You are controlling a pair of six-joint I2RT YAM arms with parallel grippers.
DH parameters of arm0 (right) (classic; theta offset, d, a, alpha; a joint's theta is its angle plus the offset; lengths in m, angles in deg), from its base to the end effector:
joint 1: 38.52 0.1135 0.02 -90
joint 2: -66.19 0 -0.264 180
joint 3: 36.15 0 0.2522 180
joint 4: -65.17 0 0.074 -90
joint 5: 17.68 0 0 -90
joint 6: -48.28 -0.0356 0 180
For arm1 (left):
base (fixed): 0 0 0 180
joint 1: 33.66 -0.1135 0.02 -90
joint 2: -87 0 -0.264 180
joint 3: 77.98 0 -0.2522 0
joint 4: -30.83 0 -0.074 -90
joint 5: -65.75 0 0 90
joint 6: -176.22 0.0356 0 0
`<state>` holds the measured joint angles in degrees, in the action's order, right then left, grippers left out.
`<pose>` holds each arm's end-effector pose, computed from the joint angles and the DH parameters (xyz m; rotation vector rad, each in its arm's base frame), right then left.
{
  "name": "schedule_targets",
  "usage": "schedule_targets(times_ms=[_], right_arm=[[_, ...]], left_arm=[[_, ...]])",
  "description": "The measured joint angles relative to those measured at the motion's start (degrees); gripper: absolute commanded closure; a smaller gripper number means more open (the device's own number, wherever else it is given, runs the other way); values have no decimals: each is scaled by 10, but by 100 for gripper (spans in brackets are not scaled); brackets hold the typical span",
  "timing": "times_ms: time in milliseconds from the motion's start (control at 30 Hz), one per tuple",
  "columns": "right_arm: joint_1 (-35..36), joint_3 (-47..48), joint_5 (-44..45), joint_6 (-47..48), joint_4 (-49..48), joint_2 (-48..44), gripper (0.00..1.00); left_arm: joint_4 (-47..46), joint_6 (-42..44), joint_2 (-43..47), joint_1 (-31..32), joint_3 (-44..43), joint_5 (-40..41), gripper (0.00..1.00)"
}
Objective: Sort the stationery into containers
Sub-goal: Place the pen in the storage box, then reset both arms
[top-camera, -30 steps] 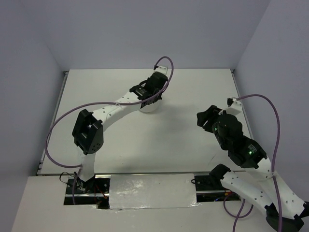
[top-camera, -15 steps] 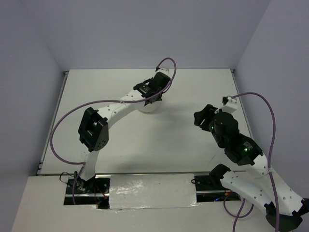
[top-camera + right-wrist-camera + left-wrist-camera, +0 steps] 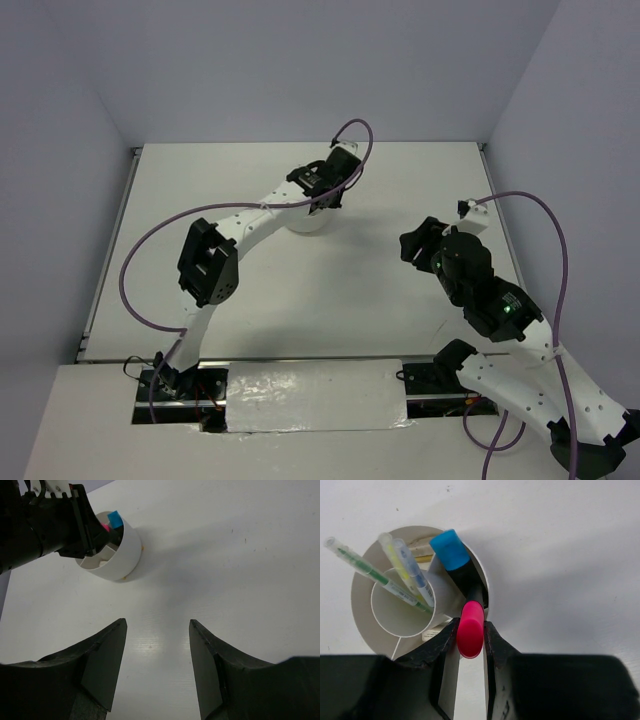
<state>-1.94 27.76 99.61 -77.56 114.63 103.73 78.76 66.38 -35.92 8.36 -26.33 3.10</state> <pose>0.1172 0.0666 0.3449 0.2956 1.9223 0.3734 0.3768 -0.3175 0.2876 0.1922 2.2063 -0.0384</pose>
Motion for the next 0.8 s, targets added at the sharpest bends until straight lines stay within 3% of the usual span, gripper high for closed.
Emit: schedule_targets(times_ms=[333,800], right_arm=[[0,-9,-6,6,-5,-2,39],[0,-10,-11,10,-14,-2,39]], left_arm=[[13,-14,-12,-7,-2,-3,34],[0,-29,25,-11,41,-10,26]])
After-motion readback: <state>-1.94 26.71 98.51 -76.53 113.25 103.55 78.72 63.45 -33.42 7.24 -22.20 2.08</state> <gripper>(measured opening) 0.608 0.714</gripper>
